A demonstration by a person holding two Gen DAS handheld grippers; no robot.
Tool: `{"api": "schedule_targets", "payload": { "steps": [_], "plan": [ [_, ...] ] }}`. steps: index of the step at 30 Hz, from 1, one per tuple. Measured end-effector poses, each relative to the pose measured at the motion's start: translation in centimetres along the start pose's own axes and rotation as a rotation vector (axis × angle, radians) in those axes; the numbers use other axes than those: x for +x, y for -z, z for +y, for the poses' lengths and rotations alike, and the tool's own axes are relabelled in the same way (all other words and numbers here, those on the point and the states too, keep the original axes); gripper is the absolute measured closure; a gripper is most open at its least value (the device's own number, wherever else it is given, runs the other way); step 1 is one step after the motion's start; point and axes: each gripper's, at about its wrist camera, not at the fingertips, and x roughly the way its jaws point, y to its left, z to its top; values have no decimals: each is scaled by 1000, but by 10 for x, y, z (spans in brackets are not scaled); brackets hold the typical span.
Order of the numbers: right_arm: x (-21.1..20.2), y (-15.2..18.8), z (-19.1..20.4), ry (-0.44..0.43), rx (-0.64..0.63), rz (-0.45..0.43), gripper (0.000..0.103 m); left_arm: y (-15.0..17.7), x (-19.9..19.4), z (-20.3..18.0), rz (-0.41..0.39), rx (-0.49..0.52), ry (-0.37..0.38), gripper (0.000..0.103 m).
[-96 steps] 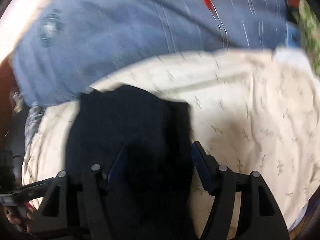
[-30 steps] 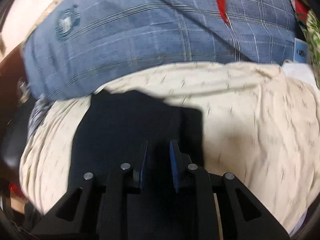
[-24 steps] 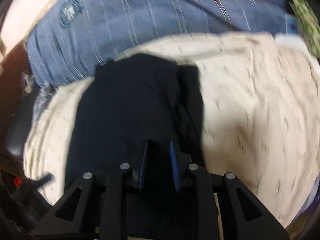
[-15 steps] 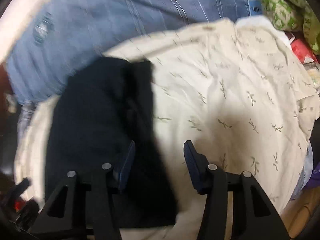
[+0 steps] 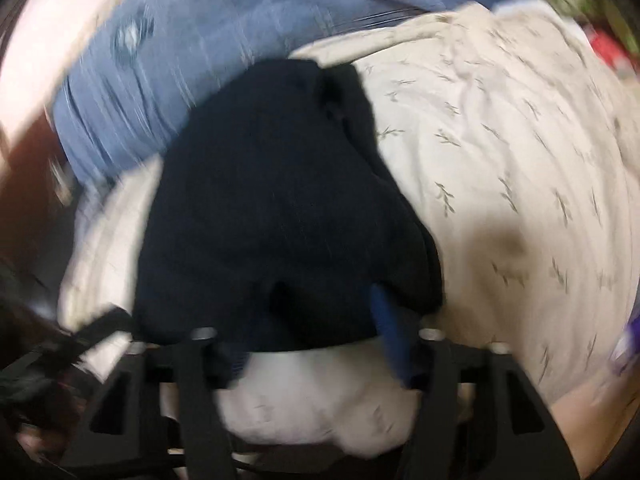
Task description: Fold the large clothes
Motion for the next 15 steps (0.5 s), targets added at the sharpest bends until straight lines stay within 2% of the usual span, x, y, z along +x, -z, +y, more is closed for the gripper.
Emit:
{"api": "schedule_targets", "payload": {
  "steps": [1,3,5,7,12,15],
  "plan": [
    [-6,1,-12,-72,98,3,19,-6,1,6,17,-33,48,2],
    [-6,4,-28,-152,205,32,19,-20,3,16,19,-89,101,2],
    [-1,9,-40,-192,287,56,19,-41,4,23,4,-131,129,1],
    [9,18,-42,-202,317,86,19,-74,13,28,-7,-144,159,1],
    [27,25,-23,-253,337,110,19,-161,64,31,61,-135,163,1],
    [42,16,-12,-263,329,134,19,-200,98,32,97,-128,110,1]
  ]
}}
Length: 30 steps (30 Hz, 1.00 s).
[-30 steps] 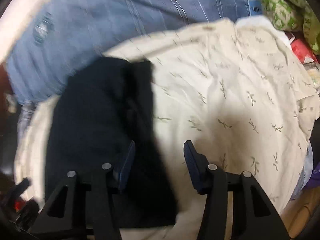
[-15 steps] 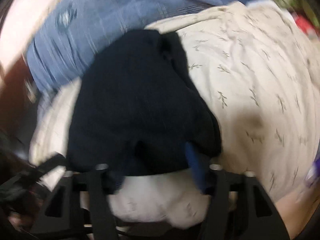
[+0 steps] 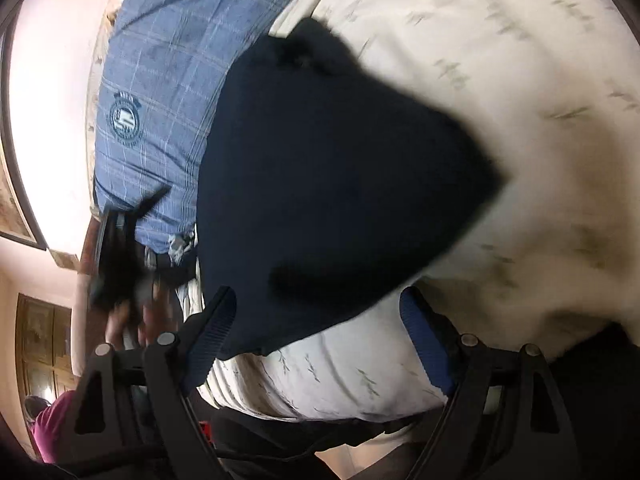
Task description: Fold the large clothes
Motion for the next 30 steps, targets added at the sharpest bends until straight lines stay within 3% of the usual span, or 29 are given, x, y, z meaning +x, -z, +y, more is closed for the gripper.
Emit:
{"api": "schedule_targets", "payload": {
  "steps": [2,9,11,13,15,18,20,24,26,27,30],
  "plan": [
    [8,-6,8,9,-14,-1,19,-20,24,-1,56,6,-14,1],
    [15,-20,13,-47,13,-34,14,-52,66,-23,141,92,18,2],
    [12,-20,16,-69,9,-65,20,-52,70,-27,134,114,-20,7],
    [10,-18,20,-35,-36,-79,46,-51,69,-28,92,152,-53,28],
    [6,-16,19,-52,-37,-97,62,-50,65,-25,75,176,-63,43],
    [0,-16,25,-74,-60,-115,69,-50,53,-15,56,161,-32,63],
    [-2,-16,38,-70,-108,-128,71,-51,44,-7,37,120,0,68],
    [-3,-16,62,-67,-160,-141,72,-51,29,-8,38,135,-17,69],
    [-1,-16,61,-47,-163,-143,72,-53,29,-4,58,101,-2,62],
    [0,-16,58,-39,-155,-147,72,-54,28,-2,70,79,-14,51],
    [0,-14,37,-27,-105,-143,66,-57,14,-6,53,65,0,33]
  ]
}}
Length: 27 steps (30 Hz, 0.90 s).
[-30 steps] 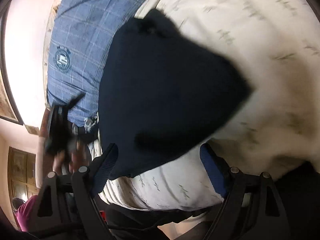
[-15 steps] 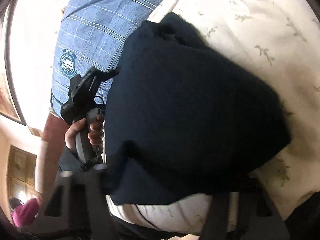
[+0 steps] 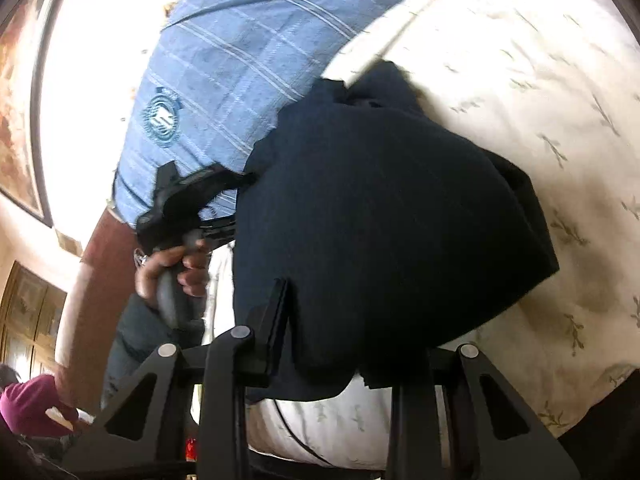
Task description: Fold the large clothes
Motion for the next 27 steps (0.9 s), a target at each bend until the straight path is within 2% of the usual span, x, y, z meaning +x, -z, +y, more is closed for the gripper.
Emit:
{"api": "schedule_targets", "payload": {
  "steps": [1,3,7,8,9,11,12,13,14,16,17,21,23,25,27],
  "plan": [
    [0,1,-7,-2,22,5,62,-2,-7,-4,-31,26,7,21],
    [3,1,-15,-4,44,19,56,-8,-7,-12,-46,77,-31,11],
    [13,-1,-22,-14,65,40,37,-14,30,-10,73,84,-79,11],
    [18,-2,-23,-14,78,45,35,-14,39,-7,101,78,-73,11],
    [21,-2,-26,-21,89,50,31,-13,48,-6,132,62,-35,13],
    [24,-2,-29,-64,102,27,34,-9,49,-13,89,70,-11,14],
    [23,-2,-25,-86,80,12,51,-6,44,-21,47,106,-14,17],
    [21,-1,-19,-78,41,6,57,-4,41,-26,21,132,-25,24],
    [18,-1,-13,-69,5,-1,59,-2,37,-27,4,152,-36,29],
    [13,-1,-6,-102,-11,-4,63,-3,28,-19,-11,142,-39,54],
    [12,-2,-4,-114,-12,-4,63,-4,23,-12,-13,121,-35,60],
    [13,1,8,-119,-46,-1,63,-6,8,3,3,56,-1,63],
    [13,2,6,-113,-36,-6,63,-5,5,5,20,18,25,56],
    [12,2,1,-115,-18,-8,64,-4,0,6,41,6,46,35],
    [13,3,-2,-121,-6,-9,64,-3,-2,4,54,34,71,25]
  ]
}}
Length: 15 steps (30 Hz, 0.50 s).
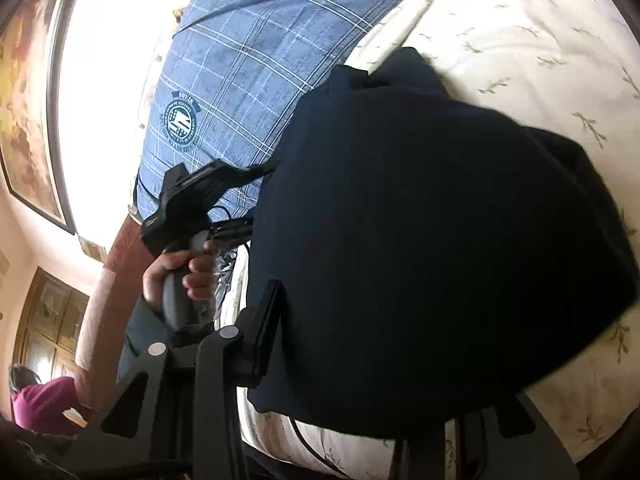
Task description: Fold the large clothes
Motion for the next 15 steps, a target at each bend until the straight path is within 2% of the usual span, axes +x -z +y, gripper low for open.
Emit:
{"api": "schedule_targets", "payload": {
  "steps": [3,5,7,9,11,13,15],
  "plan": [
    [0,0,2,2,-11,4,64,-4,10,0,24,-18,22,23],
    [0,1,3,0,-7,7,64,-6,19,1,47,-33,37,28],
    [1,2,4,4,-4,9,64,-5,19,-1,32,-24,2,71],
    [1,3,4,8,2,9,64,-2,11,-9,9,29,10,76],
    [4,4,1,10,13,12,64,-2,9,-15,19,61,-8,79],
    [5,5,-1,13,17,10,64,-2,11,-18,22,76,-19,81],
    [6,5,1,7,14,14,64,-1,7,-20,-10,79,-11,83]
  ]
}}
